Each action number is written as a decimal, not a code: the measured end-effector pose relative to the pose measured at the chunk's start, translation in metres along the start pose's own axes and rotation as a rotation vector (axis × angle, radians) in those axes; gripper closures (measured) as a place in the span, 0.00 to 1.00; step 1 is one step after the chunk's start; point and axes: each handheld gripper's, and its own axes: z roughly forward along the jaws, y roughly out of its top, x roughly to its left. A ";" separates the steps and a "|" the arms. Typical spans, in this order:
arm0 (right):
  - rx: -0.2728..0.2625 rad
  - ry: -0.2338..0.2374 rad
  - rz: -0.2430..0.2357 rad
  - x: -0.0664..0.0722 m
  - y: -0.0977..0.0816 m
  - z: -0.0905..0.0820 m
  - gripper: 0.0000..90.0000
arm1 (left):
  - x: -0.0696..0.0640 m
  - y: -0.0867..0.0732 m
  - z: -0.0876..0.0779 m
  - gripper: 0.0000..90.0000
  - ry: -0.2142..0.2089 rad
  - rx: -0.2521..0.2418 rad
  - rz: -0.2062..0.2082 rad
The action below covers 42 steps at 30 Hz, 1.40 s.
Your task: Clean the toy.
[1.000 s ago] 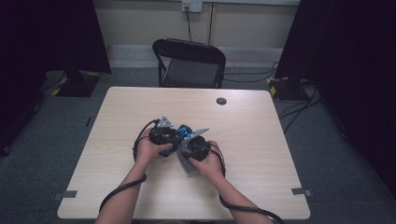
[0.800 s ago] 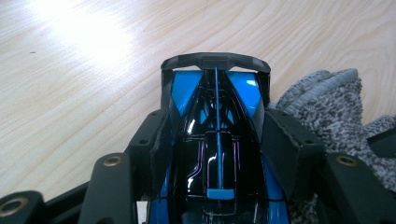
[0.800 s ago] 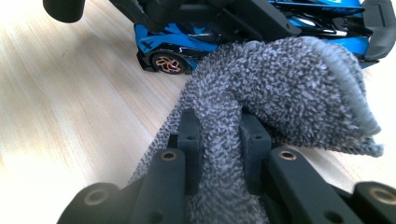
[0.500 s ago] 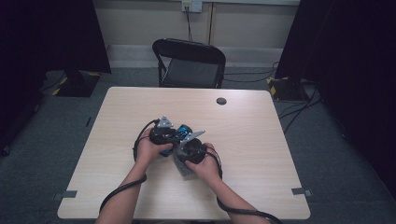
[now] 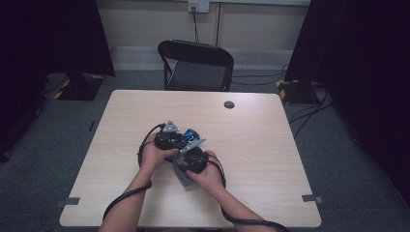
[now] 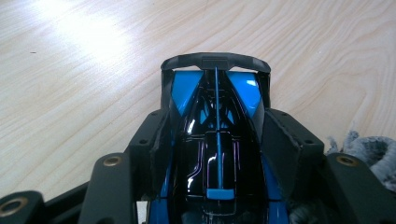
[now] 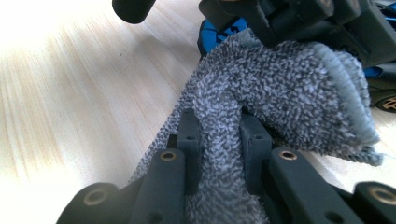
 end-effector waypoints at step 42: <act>-0.034 0.127 -0.123 0.030 0.006 0.006 0.81 | -0.001 0.000 0.000 0.48 0.006 -0.008 -0.005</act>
